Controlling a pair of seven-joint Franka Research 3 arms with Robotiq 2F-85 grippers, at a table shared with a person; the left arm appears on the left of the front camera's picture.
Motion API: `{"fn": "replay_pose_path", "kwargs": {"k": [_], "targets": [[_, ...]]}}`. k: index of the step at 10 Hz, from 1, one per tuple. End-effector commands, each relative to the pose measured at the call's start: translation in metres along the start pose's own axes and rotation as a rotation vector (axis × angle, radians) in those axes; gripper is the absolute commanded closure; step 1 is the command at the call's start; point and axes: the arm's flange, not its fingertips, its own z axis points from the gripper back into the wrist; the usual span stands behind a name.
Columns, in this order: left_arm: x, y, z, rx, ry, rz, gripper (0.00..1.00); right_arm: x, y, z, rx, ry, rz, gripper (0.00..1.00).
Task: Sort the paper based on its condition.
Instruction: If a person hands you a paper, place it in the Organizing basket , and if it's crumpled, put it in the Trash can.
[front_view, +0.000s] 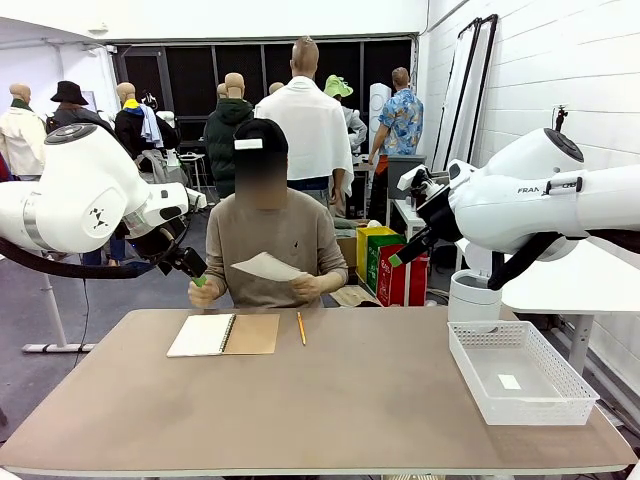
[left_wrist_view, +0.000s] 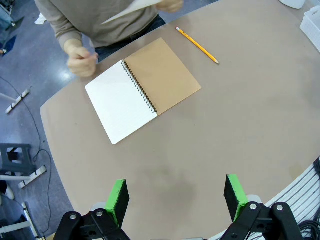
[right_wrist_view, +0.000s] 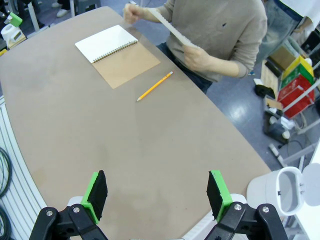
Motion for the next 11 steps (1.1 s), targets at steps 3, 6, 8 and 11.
{"fn": "replay_pose_path", "kwargs": {"k": [3, 6, 8, 11], "targets": [[-0.0009, 0.0011, 0.0009, 0.005, -0.001, -0.003, 0.0, -0.0002, -0.0002, 0.0001, 0.005, -0.002, -0.002, 0.0], [-0.0009, 0.0011, 0.0009, 0.005, -0.001, -0.003, 0.0, -0.0002, -0.0002, 0.0001, 0.005, -0.002, -0.002, 0.0], [-0.0009, 0.0011, 0.0009, 0.005, -0.001, -0.003, 0.0, -0.0002, -0.0002, 0.0001, 0.005, -0.002, -0.002, 0.0], [-0.0009, 0.0011, 0.0009, 0.005, -0.001, -0.003, 0.0, 0.0, 0.0, 0.0, 0.0, 0.0, 0.0, 0.0]]}}
